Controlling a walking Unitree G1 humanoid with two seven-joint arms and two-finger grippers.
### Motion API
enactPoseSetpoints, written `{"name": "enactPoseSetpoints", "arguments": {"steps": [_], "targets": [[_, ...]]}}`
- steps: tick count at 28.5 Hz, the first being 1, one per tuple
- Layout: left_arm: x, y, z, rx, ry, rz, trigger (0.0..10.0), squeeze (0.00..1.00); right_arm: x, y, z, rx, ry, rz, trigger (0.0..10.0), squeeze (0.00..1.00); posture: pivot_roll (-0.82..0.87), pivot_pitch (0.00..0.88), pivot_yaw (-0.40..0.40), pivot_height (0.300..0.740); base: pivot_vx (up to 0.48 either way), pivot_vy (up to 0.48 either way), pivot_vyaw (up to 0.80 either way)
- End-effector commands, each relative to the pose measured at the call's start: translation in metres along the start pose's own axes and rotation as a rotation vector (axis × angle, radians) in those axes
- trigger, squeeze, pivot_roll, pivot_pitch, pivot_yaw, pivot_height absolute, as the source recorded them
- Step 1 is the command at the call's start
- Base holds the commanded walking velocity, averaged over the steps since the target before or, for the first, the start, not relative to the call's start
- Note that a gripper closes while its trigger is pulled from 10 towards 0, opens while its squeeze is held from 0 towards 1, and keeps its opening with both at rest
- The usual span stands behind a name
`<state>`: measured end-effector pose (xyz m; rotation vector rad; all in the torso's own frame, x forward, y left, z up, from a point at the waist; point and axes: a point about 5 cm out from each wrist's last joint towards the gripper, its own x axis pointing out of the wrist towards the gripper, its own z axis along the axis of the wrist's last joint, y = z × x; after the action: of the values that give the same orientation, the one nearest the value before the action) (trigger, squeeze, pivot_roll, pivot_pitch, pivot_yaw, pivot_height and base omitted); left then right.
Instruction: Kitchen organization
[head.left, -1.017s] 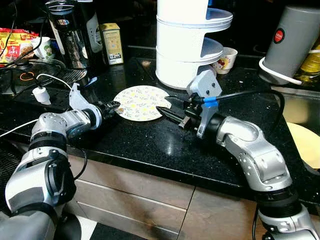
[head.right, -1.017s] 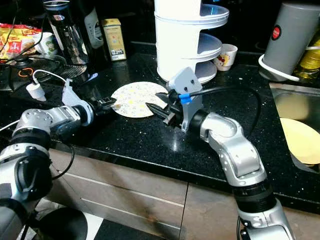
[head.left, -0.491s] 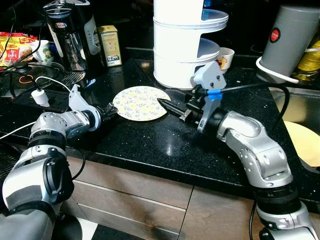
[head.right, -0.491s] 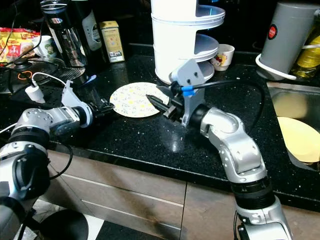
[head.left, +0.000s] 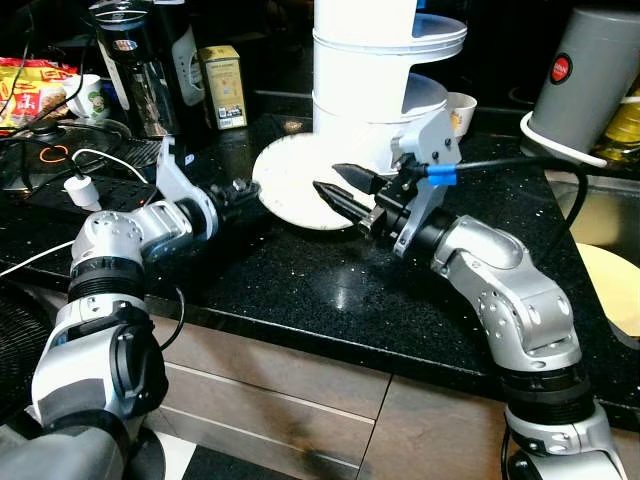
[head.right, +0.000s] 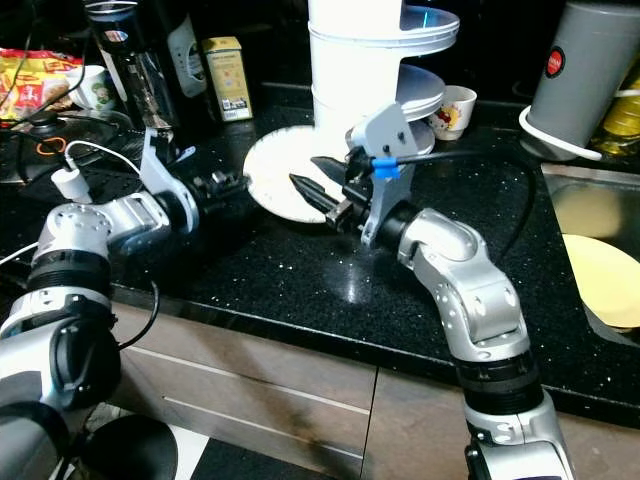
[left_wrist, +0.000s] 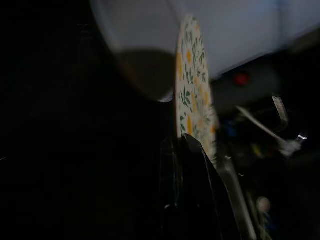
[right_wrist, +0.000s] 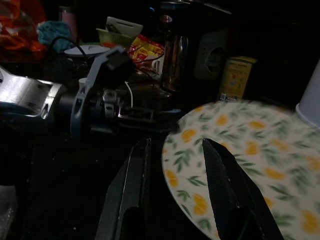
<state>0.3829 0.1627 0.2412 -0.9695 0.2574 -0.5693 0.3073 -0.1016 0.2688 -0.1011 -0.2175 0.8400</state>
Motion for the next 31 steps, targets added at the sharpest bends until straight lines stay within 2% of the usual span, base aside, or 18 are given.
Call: {"name": "enactPoseSetpoints", "arguments": {"steps": [1,5,7,9,10,11,14,21,23,29,31], "targets": [[-0.003,-0.009,-0.005,0.012,0.011,-0.063,0.0,0.00,0.002,0.001,0.002,0.012,-0.008,0.005,10.0,0.00,0.00,0.000,0.013,0.740,0.000,0.000,0.00],[-0.005,-0.011,-0.010,0.016,0.015,-0.075,0.0,0.00,0.003,0.000,0.002,0.012,-0.009,-0.002,10.0,0.00,0.00,0.000,0.016,0.740,0.000,0.000,0.00],[-0.009,-0.011,-0.013,0.019,0.000,-0.067,0.0,0.00,0.002,-0.008,0.002,0.023,-0.014,-0.051,10.0,0.00,0.00,0.000,0.018,0.740,0.000,0.000,0.00],[-0.012,-0.010,-0.015,0.017,-0.029,-0.057,0.0,0.00,0.001,-0.022,0.003,0.064,-0.037,-0.155,10.0,0.00,0.00,0.000,0.019,0.740,0.000,0.000,0.00],[-0.014,-0.010,-0.018,0.010,-0.041,-0.064,0.0,0.00,-0.001,-0.028,0.005,0.135,-0.079,-0.198,10.0,0.00,0.00,0.000,0.019,0.740,0.000,0.000,0.00],[-0.014,-0.010,-0.018,0.010,-0.041,-0.064,0.0,0.00,-0.001,-0.028,0.005,0.135,-0.079,-0.198,10.0,0.00,0.00,0.000,0.019,0.740,0.000,0.000,0.00],[-0.019,-0.017,-0.033,0.028,-0.105,-0.111,0.0,0.00,-0.010,-0.044,0.007,0.319,-0.196,-0.280,10.0,0.00,0.00,0.000,0.020,0.740,0.000,0.000,0.00],[-0.029,-0.031,-0.036,0.024,-0.243,-0.186,0.0,0.00,-0.013,-0.063,-0.004,0.427,-0.222,-0.378,10.0,0.00,0.01,0.000,0.019,0.740,0.000,0.000,0.00],[-0.032,-0.033,-0.035,0.032,-0.279,-0.192,0.0,0.00,-0.013,-0.066,-0.006,0.441,-0.220,-0.403,10.0,0.00,0.01,0.000,0.019,0.740,0.000,0.000,0.00],[-0.043,-0.025,-0.041,0.027,-0.341,-0.134,0.0,0.00,-0.012,-0.064,-0.012,0.488,-0.232,-0.405,10.0,0.00,0.02,0.000,0.015,0.740,0.000,0.000,-0.76],[-0.045,-0.024,-0.041,0.028,-0.353,-0.119,0.0,0.00,-0.012,-0.065,-0.011,0.489,-0.242,-0.406,10.0,0.00,0.02,0.000,0.017,0.740,0.000,0.000,0.00]]}}
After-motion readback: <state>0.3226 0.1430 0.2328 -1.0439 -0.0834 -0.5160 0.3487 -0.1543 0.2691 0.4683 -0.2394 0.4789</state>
